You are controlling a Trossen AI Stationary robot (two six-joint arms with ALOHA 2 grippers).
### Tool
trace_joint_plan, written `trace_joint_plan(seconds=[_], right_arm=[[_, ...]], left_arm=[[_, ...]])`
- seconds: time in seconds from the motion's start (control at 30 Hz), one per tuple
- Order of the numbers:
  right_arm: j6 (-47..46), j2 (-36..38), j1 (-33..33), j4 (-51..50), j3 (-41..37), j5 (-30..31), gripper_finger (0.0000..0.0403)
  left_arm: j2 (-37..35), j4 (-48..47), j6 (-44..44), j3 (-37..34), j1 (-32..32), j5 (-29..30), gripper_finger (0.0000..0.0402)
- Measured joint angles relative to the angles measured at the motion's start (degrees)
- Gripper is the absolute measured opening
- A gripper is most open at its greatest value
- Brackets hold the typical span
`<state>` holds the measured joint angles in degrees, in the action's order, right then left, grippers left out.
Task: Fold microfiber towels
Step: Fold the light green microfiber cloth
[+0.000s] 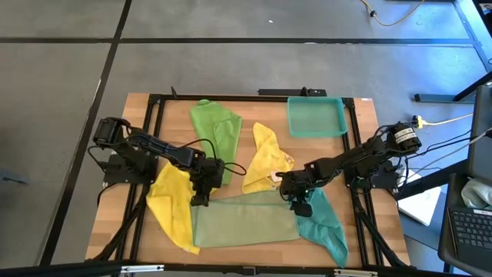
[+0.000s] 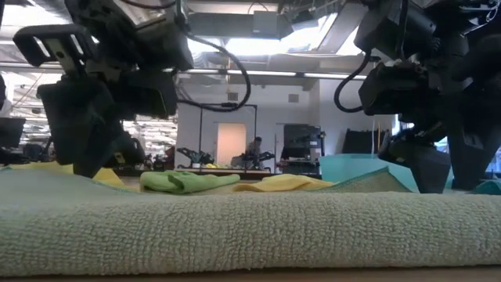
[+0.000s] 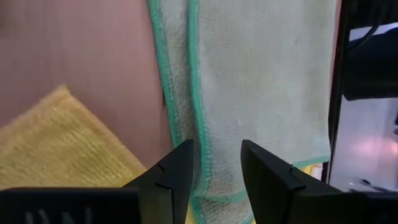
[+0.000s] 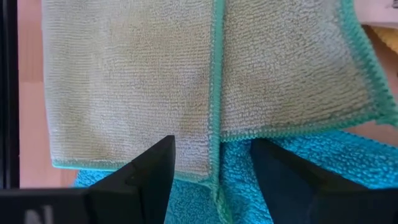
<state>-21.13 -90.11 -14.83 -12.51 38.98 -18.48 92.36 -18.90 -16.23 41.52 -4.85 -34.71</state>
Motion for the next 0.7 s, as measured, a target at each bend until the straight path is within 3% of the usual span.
trace_joint_plan(seconds=[0.47,0.7], right_arm=[[-1.3,0.0,0.0,0.3,0.0,0.0,0.0212],[-1.3,0.0,0.0,0.3,0.0,-0.1,0.0212]], left_arm=[[1.9,0.5,-1.6,0.0,0.0,-2.5,0.0118],[1.8,0.3,-3.3,2.2,0.0,-2.5,0.0069]])
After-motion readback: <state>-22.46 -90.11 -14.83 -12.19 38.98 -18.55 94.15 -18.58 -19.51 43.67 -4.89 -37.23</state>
